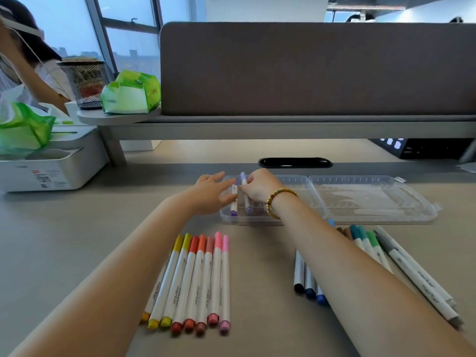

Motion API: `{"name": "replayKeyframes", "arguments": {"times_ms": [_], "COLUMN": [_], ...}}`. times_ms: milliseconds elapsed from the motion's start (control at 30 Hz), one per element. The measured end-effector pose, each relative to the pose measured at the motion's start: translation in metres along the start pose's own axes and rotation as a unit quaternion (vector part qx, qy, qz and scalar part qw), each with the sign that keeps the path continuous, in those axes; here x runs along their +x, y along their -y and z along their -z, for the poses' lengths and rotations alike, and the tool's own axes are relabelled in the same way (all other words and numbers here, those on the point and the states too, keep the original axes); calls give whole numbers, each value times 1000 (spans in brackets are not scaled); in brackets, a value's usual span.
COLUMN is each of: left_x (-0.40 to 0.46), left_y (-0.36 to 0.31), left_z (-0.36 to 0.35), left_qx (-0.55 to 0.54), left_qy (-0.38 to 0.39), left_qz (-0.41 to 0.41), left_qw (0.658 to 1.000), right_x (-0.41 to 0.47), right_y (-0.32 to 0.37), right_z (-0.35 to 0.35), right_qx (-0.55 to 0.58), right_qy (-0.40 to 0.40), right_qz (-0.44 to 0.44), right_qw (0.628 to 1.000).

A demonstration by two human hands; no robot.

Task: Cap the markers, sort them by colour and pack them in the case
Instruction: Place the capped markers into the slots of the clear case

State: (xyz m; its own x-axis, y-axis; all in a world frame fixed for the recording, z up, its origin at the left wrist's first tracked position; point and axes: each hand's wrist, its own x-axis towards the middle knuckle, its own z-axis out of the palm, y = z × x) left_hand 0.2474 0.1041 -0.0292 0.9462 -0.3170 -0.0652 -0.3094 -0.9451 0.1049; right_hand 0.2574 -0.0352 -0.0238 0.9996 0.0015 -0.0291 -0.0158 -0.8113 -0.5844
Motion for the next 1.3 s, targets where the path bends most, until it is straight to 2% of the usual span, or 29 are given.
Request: {"name": "replayKeyframes", "arguments": {"times_ms": [100,200,233,333,433,667,800,1000,1167,1300], "left_x": [-5,-8,-8,-10,-10,-9,-10,-14,-16,-18], "left_y": [1,1,1,-3,-3,1,3,7,0,-3], "left_z": [0,-7,-9,-4,-4,-7,-5,-6,-4,4], "left_qx": [-26,61,60,-2,-79,-91,-111,-118,-120,-145], "left_qy": [28,13,12,39,71,88,92,91,77,54], "left_qz": [-38,-68,-63,-37,-35,-24,-21,-27,-18,-4], "left_qw": [999,996,996,999,994,992,989,988,990,988], "right_x": [-2,-8,-10,-12,-12,-14,-16,-29,-37,-35], "right_y": [0,-4,-5,-5,-1,5,-1,-9,-7,5], "right_z": [-2,-6,-6,-8,-10,-12,-16,1,-3,6], "right_qx": [-7,-12,-10,-12,4,-92,-93,-194,-261,-328], "right_qy": [-4,-15,-22,-39,-24,-22,-37,38,38,75], "right_qz": [13,24,27,30,19,51,87,133,118,99], "right_qw": [1000,1000,999,999,1000,994,991,971,957,936]}}
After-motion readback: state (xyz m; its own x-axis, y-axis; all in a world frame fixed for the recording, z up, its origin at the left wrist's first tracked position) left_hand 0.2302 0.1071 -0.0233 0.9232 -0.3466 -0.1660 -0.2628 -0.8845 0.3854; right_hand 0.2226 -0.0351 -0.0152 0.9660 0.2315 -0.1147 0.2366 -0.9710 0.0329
